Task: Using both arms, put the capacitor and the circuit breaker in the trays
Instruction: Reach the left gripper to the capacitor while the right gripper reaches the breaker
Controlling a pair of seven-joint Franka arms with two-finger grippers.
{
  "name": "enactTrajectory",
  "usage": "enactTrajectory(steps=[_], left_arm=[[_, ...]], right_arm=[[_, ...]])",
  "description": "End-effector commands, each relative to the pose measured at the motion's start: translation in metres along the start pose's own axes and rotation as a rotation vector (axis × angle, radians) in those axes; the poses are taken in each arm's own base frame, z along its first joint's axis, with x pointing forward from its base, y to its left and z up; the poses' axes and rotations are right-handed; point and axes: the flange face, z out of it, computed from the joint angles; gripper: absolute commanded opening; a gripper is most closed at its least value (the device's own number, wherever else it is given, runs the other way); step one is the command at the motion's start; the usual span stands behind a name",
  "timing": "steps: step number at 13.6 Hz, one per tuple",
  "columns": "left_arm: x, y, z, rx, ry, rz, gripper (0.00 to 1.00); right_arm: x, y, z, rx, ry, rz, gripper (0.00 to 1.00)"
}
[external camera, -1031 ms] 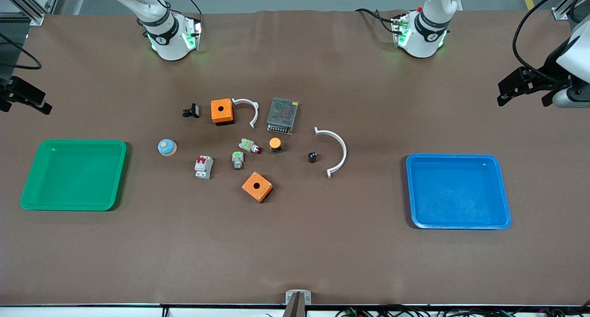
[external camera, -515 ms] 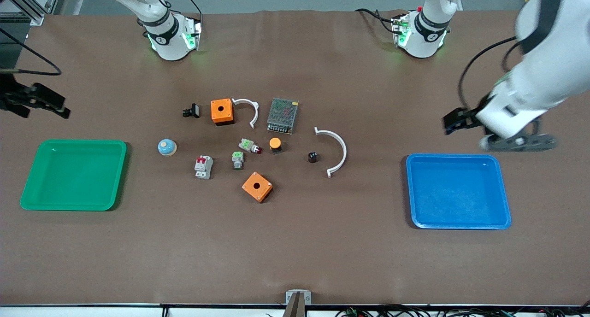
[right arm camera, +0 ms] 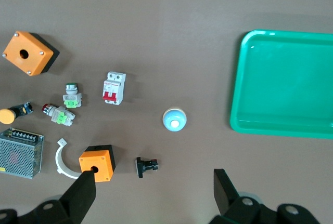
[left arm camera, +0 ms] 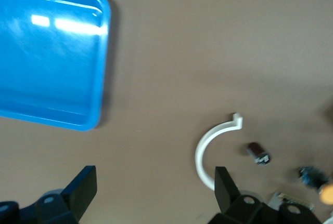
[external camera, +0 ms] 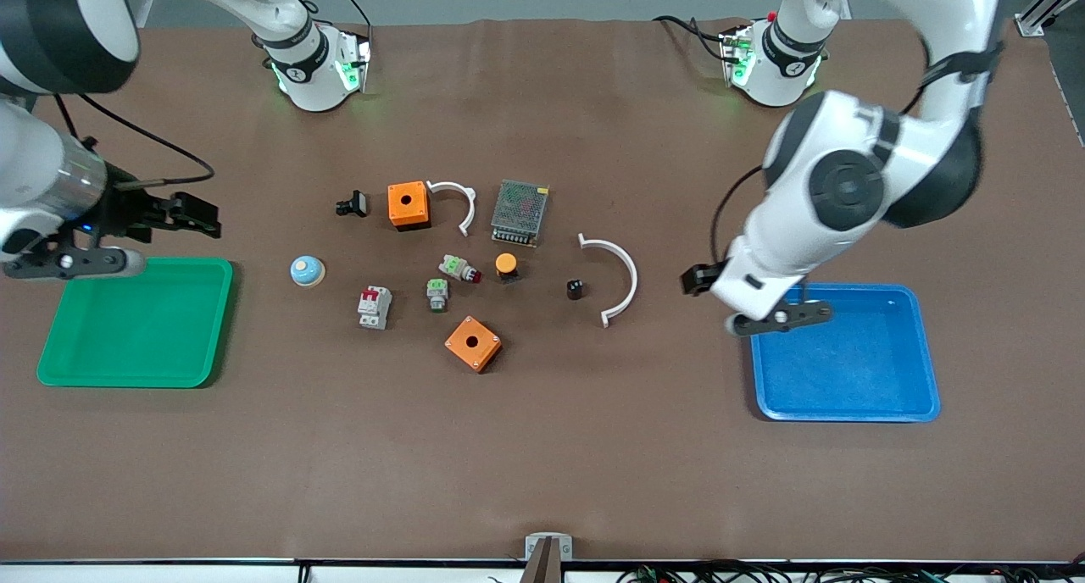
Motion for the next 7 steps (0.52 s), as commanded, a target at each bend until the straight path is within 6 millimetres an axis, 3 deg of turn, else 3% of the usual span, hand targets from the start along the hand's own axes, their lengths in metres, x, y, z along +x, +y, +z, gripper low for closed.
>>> enactTrajectory(steps=[1, 3, 7], left_arm=[[-0.013, 0.051, 0.030, -0.013, 0.002, -0.115, 1.00], [-0.024, 0.080, 0.064, -0.017, 0.003, -0.177, 1.00], [-0.052, 0.128, 0.129, -0.027, -0.001, -0.302, 0.98]], right_arm=[[0.013, -0.008, 0.014, 0.035, -0.027, 0.005, 1.00], [0.027, -0.023, 0.046, 0.012, -0.082, -0.032, 1.00], [0.034, -0.045, 0.076, 0.005, -0.121, -0.048, 1.00]])
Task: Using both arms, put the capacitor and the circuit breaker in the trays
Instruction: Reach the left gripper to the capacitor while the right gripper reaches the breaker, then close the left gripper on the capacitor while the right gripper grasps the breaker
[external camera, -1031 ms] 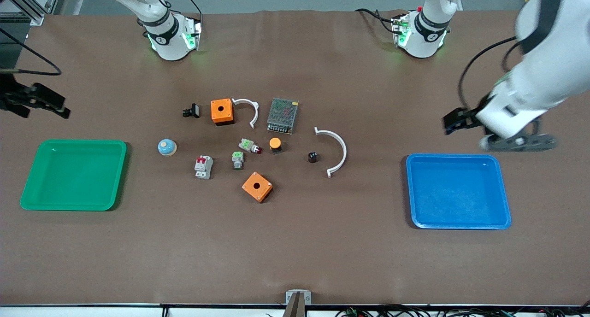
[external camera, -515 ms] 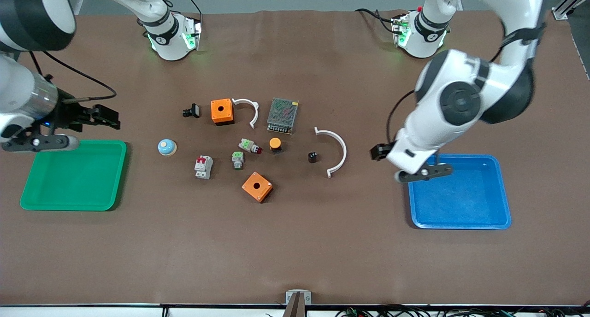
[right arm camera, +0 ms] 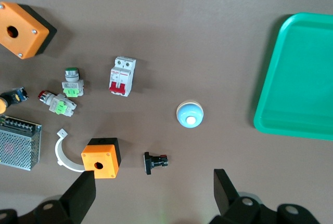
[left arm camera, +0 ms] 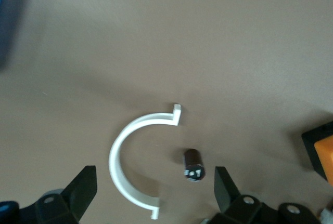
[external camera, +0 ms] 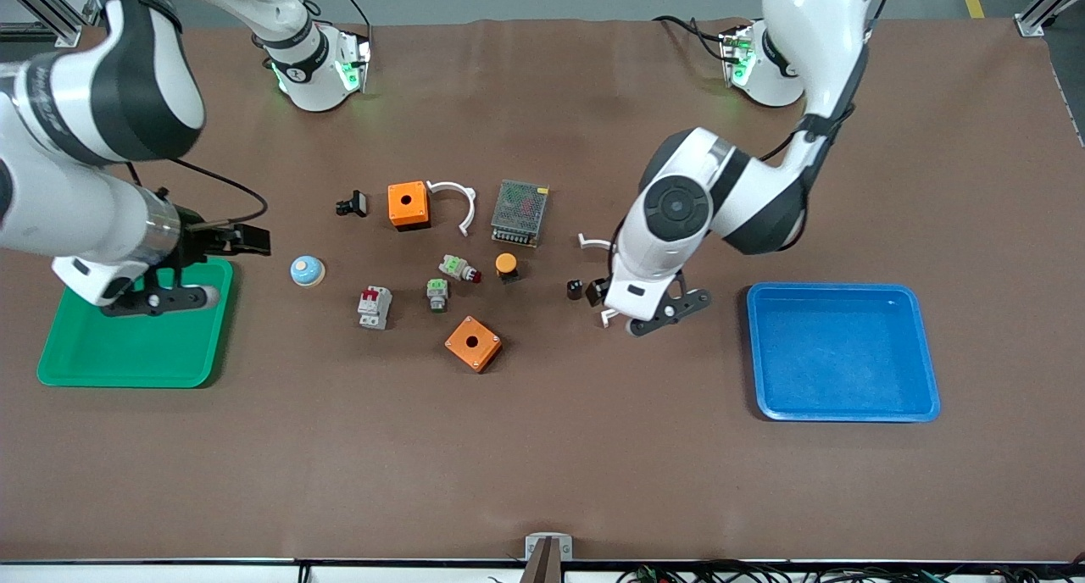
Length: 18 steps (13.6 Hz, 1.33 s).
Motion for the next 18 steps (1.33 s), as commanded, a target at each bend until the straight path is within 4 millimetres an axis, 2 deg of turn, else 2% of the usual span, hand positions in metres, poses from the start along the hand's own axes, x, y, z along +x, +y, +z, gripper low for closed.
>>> enactTrajectory(steps=[1, 4, 7, 9, 11, 14, 18], left_arm=[[-0.018, 0.023, 0.037, -0.007, 0.002, -0.064, 0.97], [-0.039, 0.036, 0.070, -0.001, -0.001, -0.188, 0.92], [-0.053, 0.043, 0.090, 0.010, 0.011, -0.224, 0.78], [-0.064, 0.045, 0.103, 0.030, 0.028, -0.228, 0.75], [-0.064, 0.046, 0.109, 0.030, 0.035, -0.221, 0.71], [-0.062, 0.045, 0.128, 0.036, 0.050, -0.208, 0.66], [-0.064, 0.045, 0.134, 0.043, 0.043, -0.209, 0.51]], right_arm=[[0.010, -0.024, 0.017, 0.000, -0.002, -0.022, 1.00], [0.019, -0.043, 0.063, -0.004, 0.004, -0.004, 1.00], [0.023, -0.056, 0.106, -0.004, 0.040, 0.006, 1.00], [0.025, -0.061, 0.134, 0.021, 0.062, 0.027, 1.00], [0.033, -0.063, 0.158, 0.022, 0.068, 0.049, 1.00], [0.042, -0.082, 0.189, 0.011, 0.071, 0.126, 1.00], [0.050, -0.077, 0.234, 0.011, 0.135, 0.137, 1.00]])
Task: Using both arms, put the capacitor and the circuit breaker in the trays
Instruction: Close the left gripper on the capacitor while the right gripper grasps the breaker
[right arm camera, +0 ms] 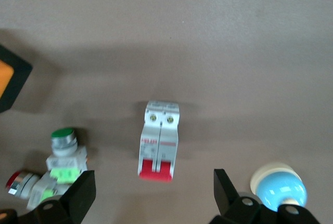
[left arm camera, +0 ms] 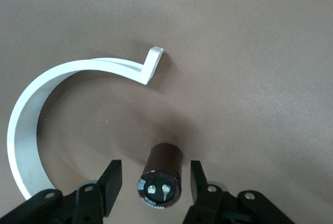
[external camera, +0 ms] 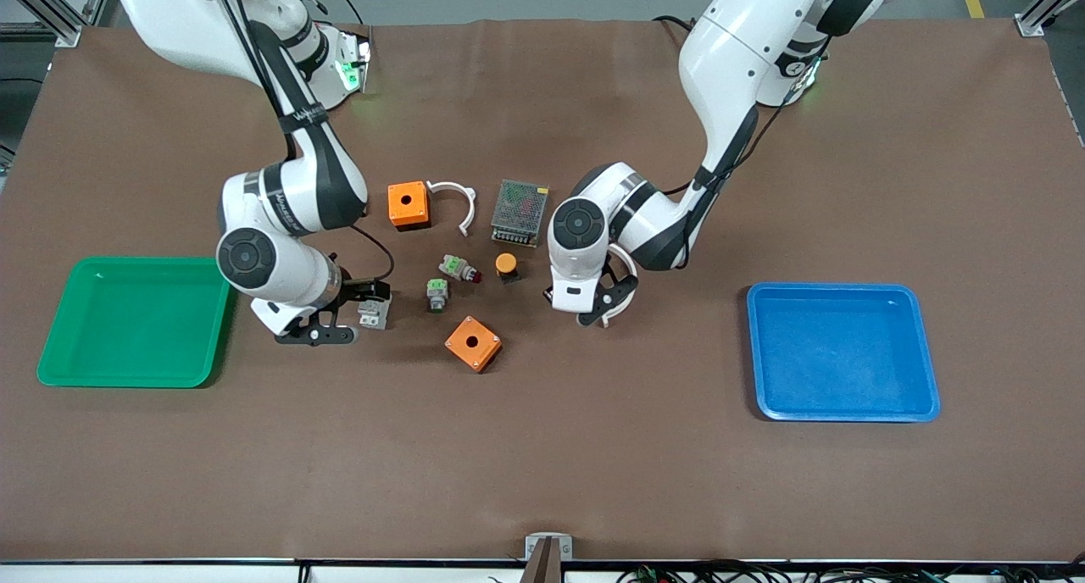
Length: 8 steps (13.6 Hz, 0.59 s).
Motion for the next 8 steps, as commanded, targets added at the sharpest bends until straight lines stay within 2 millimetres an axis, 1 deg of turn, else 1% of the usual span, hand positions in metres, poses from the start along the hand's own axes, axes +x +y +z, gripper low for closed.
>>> enactTrajectory(steps=[1, 2, 3, 4, 5, 6, 7, 8], left_arm=[[-0.001, 0.005, -0.001, -0.011, 0.017, -0.007, 0.44], [-0.001, 0.004, 0.002, -0.007, 0.014, -0.008, 0.32], [-0.002, 0.005, 0.003, -0.007, 0.013, -0.007, 0.14], [-0.001, 0.005, 0.000, -0.009, 0.019, -0.004, 0.03], [0.000, 0.006, -0.005, -0.016, 0.025, 0.002, 0.01], [0.000, 0.007, -0.009, -0.022, 0.039, 0.006, 0.01], [0.001, 0.008, -0.019, -0.031, 0.079, 0.032, 0.00], [0.010, 0.008, -0.033, -0.044, 0.115, 0.046, 0.00]], right_arm=[[-0.001, 0.004, 0.027, 0.008, 0.024, 0.029, 1.00], [-0.001, 0.006, 0.036, 0.006, 0.028, 0.031, 1.00], [-0.002, 0.006, 0.040, 0.007, 0.037, 0.031, 1.00], [-0.005, 0.004, 0.045, 0.005, 0.035, 0.027, 0.99], [-0.007, 0.003, 0.047, 0.003, 0.029, 0.026, 0.97], [-0.008, 0.003, 0.048, 0.002, 0.026, 0.025, 0.93], [-0.009, 0.002, 0.050, 0.001, 0.024, 0.024, 0.90], [-0.010, 0.002, 0.050, 0.001, 0.023, 0.022, 0.84]])
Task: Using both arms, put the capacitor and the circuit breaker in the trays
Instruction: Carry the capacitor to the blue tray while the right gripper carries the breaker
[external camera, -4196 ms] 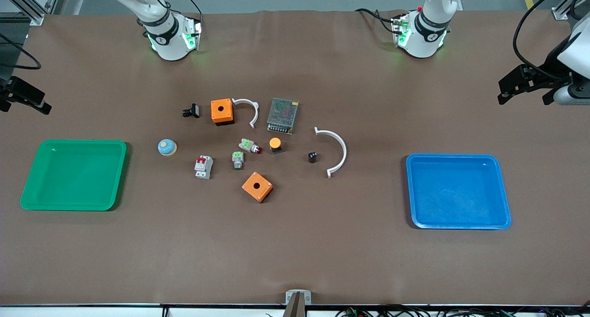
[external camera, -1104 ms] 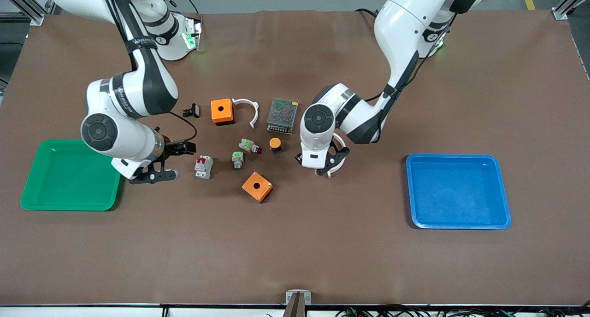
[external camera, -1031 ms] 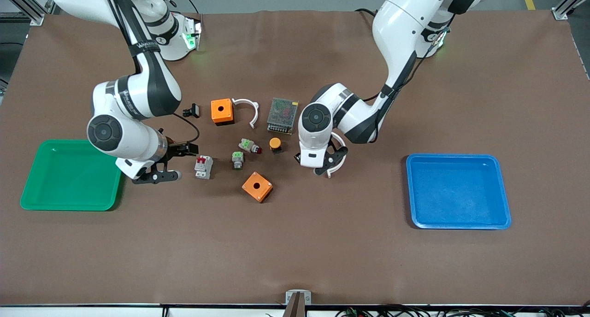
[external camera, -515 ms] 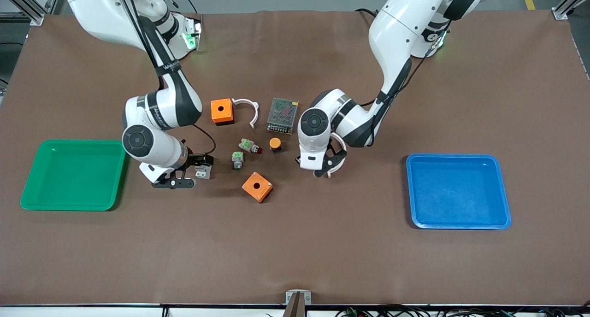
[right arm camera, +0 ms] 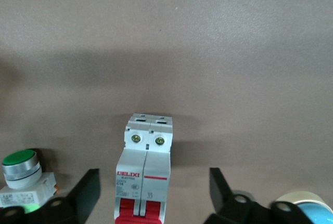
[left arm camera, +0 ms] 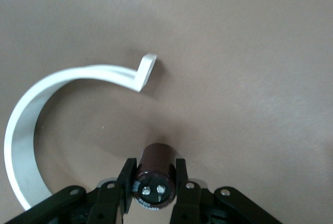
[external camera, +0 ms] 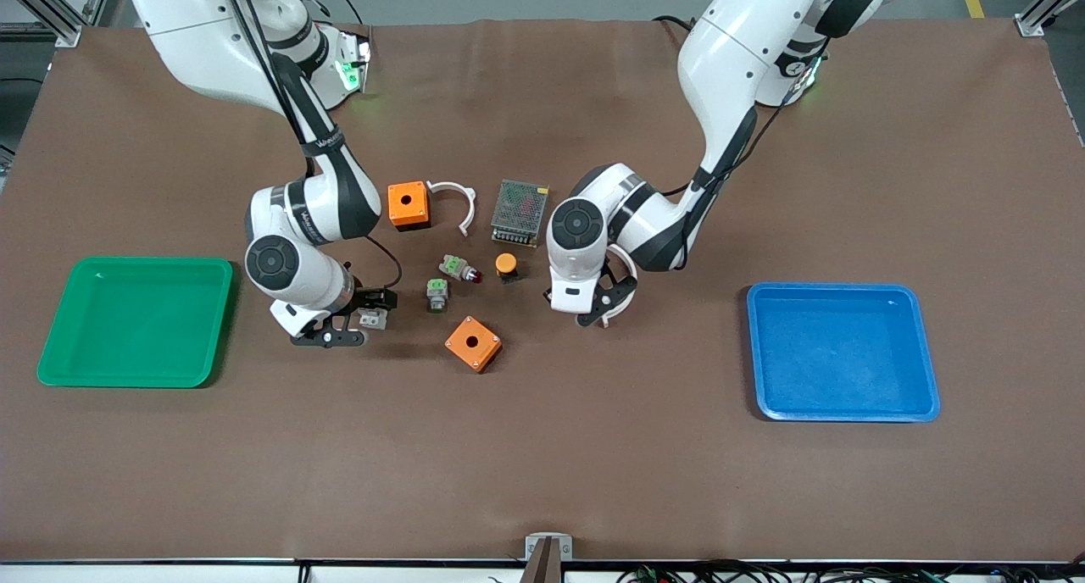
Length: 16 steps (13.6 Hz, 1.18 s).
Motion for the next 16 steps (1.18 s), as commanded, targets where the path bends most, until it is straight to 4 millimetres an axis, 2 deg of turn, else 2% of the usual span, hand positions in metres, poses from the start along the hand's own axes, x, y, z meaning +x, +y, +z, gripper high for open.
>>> enactTrajectory(steps=[1, 3, 5, 6, 8, 10, 11, 14, 16], left_arm=[[0.022, 0.001, -0.032, -0.032, 0.090, 0.019, 0.00], [0.069, -0.012, -0.070, -0.061, 0.142, -0.006, 0.00], [0.113, -0.029, -0.093, -0.068, 0.156, 0.007, 0.01], [0.140, -0.041, -0.103, -0.065, 0.160, 0.014, 0.00], [0.190, -0.071, -0.114, -0.034, 0.160, 0.046, 0.00], [0.236, -0.111, -0.111, 0.022, 0.140, 0.139, 0.00], [0.254, -0.129, -0.109, 0.037, 0.132, 0.176, 0.00], [0.310, -0.183, -0.090, 0.079, 0.092, 0.262, 0.00], [0.343, -0.221, -0.077, 0.101, 0.063, 0.312, 0.01]], right_arm=[[-0.005, -0.003, -0.001, 0.009, 0.003, 0.017, 0.75], [-0.005, -0.004, -0.001, 0.009, 0.003, 0.016, 0.53], [-0.005, -0.003, -0.001, 0.012, 0.002, 0.022, 0.35], [-0.005, -0.003, -0.001, 0.016, -0.001, 0.026, 0.28], [-0.005, -0.003, -0.005, 0.019, -0.001, 0.028, 0.23], [-0.004, 0.005, -0.020, 0.020, -0.011, 0.033, 0.23], [0.000, 0.016, -0.041, 0.025, -0.019, 0.042, 0.23], [0.015, 0.074, -0.105, 0.047, -0.067, 0.056, 0.23], [0.030, 0.137, -0.145, 0.066, -0.094, 0.082, 0.24]])
